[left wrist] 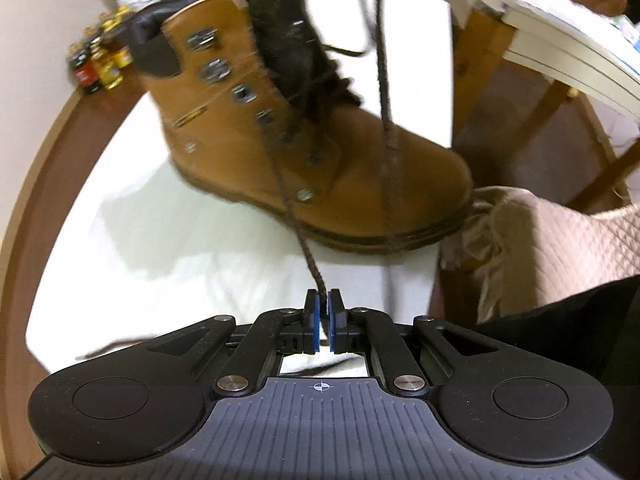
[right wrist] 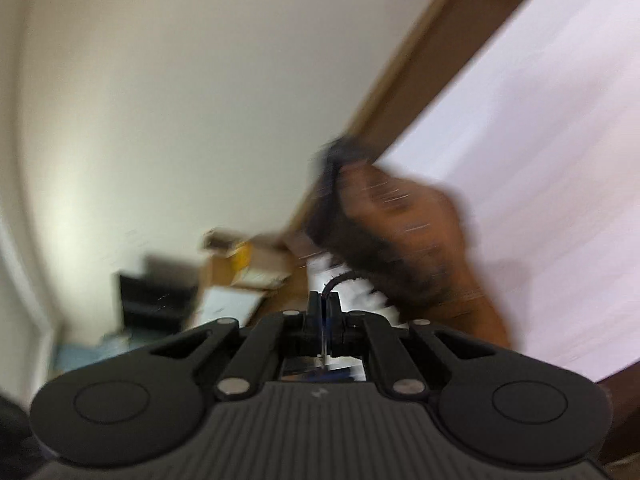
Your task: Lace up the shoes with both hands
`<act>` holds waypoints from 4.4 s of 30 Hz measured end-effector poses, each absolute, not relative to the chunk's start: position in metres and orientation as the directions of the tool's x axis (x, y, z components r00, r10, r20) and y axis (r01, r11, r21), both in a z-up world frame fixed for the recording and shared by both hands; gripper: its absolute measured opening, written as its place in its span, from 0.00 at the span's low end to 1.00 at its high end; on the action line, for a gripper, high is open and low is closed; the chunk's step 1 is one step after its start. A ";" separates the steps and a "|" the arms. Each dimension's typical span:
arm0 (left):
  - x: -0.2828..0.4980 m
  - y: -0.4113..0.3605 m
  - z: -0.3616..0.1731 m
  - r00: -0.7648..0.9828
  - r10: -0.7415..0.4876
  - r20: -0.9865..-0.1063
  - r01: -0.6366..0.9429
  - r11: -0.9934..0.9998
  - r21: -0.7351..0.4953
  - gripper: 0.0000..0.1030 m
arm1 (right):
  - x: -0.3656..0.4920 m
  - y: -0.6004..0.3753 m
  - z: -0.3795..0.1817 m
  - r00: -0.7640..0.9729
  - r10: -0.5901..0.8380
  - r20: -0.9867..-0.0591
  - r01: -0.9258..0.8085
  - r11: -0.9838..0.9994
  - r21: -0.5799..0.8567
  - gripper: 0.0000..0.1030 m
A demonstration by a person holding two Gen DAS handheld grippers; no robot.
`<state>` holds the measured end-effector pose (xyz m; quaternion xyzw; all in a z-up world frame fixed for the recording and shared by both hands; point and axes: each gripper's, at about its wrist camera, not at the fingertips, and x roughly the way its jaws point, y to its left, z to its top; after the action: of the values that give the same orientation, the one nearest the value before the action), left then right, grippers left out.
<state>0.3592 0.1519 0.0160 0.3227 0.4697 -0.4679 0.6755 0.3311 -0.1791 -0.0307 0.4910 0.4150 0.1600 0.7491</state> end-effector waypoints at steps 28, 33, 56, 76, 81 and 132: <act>0.322 0.103 -0.037 0.162 -0.337 -0.927 0.977 0.185 0.104 0.13 | 0.279 -0.239 -0.111 0.669 0.369 -0.645 0.480 0.448 0.754 0.03; 0.322 0.101 -0.041 0.181 -0.349 -0.920 0.979 0.152 0.135 0.13 | 0.280 -0.240 -0.116 0.667 0.350 -0.658 0.494 0.452 0.742 0.04; 0.319 0.081 -0.018 0.072 -0.360 -0.930 0.993 0.117 0.032 0.02 | 0.238 -0.185 -0.101 0.674 0.400 -0.621 0.578 0.238 0.781 0.23; 0.315 0.072 -0.005 0.062 -0.359 -0.931 0.995 0.092 0.031 0.02 | 0.249 -0.106 -0.135 0.648 0.620 -0.444 0.515 0.073 0.854 0.27; 0.318 0.073 0.001 0.064 -0.369 -0.927 0.995 0.095 0.032 0.02 | 0.264 -0.097 -0.140 0.648 0.635 -0.420 0.492 0.071 0.868 0.24; 0.502 -0.050 0.038 -0.214 0.049 -0.976 0.755 -0.626 -0.197 0.13 | 0.203 -0.043 -0.081 0.881 -0.179 -0.438 0.411 -0.172 0.895 0.03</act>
<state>0.5023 -0.0500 0.0384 0.5735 0.3505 -0.6957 0.2535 0.2030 -0.0432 -0.0811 0.7300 0.0795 -0.2308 0.6384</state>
